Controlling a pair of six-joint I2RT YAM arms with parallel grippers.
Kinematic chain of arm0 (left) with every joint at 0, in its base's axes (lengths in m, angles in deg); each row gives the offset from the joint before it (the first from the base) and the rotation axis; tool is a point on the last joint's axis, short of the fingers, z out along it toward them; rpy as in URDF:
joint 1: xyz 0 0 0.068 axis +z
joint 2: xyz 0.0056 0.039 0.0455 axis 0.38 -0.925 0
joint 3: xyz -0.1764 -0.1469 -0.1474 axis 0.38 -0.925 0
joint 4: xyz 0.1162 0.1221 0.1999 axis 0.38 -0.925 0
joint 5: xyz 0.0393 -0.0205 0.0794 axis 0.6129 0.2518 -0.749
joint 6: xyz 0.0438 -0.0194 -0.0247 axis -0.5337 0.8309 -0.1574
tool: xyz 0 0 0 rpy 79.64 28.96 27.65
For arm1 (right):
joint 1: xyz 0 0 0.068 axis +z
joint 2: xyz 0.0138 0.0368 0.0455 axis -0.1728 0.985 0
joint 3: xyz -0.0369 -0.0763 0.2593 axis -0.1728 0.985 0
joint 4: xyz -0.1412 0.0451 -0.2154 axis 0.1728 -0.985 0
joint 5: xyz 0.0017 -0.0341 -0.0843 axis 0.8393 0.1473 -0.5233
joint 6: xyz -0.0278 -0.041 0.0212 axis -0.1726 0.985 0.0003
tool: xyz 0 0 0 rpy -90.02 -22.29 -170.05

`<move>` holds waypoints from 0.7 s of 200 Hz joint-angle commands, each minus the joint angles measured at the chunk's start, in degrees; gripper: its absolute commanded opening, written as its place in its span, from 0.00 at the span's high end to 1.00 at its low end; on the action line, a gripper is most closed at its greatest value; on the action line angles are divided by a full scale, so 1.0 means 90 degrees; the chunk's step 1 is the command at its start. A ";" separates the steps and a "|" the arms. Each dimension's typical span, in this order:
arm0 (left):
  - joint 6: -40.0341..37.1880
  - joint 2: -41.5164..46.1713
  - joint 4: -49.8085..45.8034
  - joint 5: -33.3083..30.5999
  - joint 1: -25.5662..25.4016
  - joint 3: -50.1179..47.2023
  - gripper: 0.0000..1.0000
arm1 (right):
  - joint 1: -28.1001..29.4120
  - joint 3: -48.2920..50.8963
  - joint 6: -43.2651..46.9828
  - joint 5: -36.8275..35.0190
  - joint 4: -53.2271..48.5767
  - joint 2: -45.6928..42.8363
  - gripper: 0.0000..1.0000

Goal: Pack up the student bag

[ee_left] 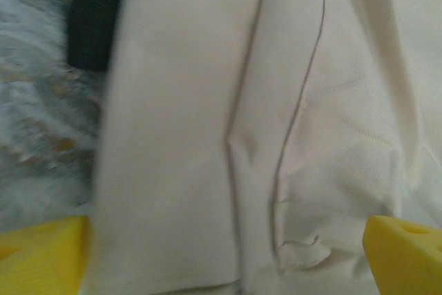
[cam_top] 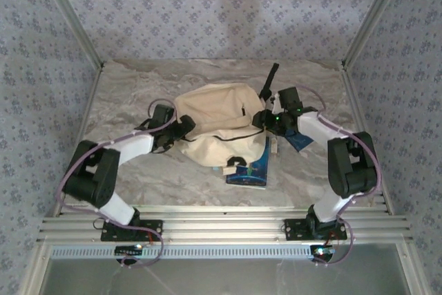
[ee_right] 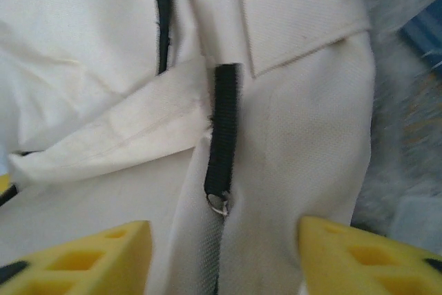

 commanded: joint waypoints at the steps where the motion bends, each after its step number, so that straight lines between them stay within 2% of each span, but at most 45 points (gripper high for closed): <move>1: 0.0012 -0.0455 0.0650 0.0105 -0.0029 0.0803 0.00 | 0.0372 0.0185 -0.0524 0.0573 0.0212 -0.0670 0.50; 34: -0.0489 -0.1310 0.0757 0.0080 0.0171 0.2103 0.00 | 0.0930 0.0387 -0.1256 0.0747 0.0779 -0.1102 0.51; 58: -0.0624 -0.1932 0.0797 0.0448 0.0394 0.3127 0.00 | 0.1581 0.0290 -0.1612 0.0742 0.1472 -0.0735 0.52; 86: -0.1060 -0.2467 0.0459 0.0352 0.0605 0.3962 0.00 | 0.2253 -0.0049 -0.1931 0.0676 0.2297 -0.0069 0.51; 115: -0.1853 -0.2518 -0.0705 0.0184 0.1230 0.4462 0.00 | 0.2313 -0.0528 -0.1323 0.0367 0.1415 -0.0124 0.38; 140: -0.2245 -0.1664 -0.1197 0.0012 0.1612 0.3991 0.01 | 0.2092 -0.0800 -0.0390 -0.0353 0.0069 -0.0560 0.33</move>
